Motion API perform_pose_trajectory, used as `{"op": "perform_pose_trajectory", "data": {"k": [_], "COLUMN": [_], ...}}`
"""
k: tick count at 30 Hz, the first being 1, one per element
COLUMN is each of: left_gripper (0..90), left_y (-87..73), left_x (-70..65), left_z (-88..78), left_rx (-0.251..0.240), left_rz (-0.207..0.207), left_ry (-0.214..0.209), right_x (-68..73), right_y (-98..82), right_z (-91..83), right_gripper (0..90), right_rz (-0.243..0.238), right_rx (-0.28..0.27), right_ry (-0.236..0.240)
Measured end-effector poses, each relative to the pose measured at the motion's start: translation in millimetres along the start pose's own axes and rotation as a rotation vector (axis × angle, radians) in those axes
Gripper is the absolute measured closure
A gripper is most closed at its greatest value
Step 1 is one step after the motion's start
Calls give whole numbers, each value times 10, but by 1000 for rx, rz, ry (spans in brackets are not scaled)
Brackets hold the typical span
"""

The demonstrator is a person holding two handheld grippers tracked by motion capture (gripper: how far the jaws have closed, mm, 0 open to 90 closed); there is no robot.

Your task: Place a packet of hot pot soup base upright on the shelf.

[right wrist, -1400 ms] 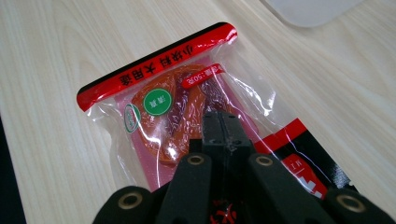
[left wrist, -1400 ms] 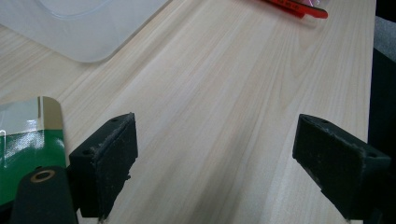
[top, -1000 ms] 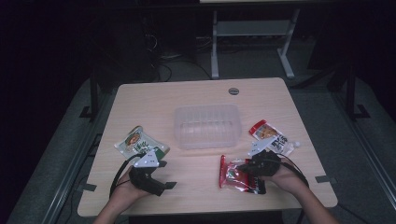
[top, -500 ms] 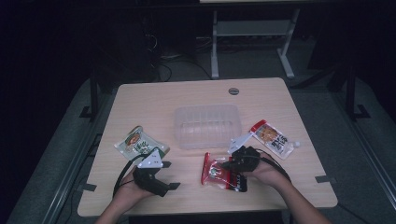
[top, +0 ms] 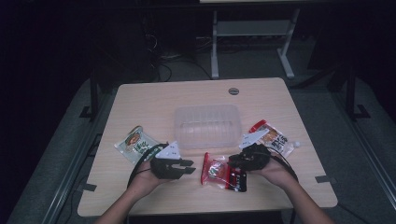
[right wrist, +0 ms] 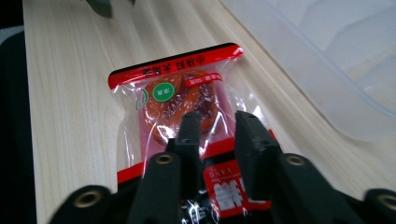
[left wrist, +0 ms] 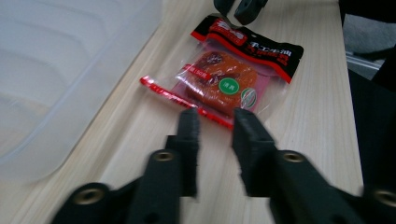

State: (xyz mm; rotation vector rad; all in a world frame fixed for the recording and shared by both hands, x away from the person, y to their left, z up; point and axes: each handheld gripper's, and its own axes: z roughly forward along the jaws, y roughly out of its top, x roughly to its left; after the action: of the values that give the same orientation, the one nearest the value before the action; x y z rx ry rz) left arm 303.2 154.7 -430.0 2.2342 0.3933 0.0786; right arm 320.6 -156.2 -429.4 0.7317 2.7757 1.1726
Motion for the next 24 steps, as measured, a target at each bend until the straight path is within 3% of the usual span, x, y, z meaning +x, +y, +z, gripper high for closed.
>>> {"op": "perform_pose_trajectory", "data": {"k": [6, 10, 16, 24], "left_gripper": [895, 897, 897, 896], "left_y": [148, 207, 225, 152], "left_x": [29, 62, 80, 120], "left_z": [199, 314, 473, 543], "left_rx": [29, 51, 75, 116], "left_rz": [8, 12, 24, 29], "left_ry": [-28, -26, -30, -9], "right_x": [0, 26, 20, -66], "right_y": [-121, -279, -505, -520], "right_z": [-175, -359, -486, -458], "right_gripper": [539, 423, 357, 309], "right_rz": [38, 77, 114, 129], "right_rx": [-33, -51, -56, -73], "right_ry": [-30, -74, -99, -78]}}
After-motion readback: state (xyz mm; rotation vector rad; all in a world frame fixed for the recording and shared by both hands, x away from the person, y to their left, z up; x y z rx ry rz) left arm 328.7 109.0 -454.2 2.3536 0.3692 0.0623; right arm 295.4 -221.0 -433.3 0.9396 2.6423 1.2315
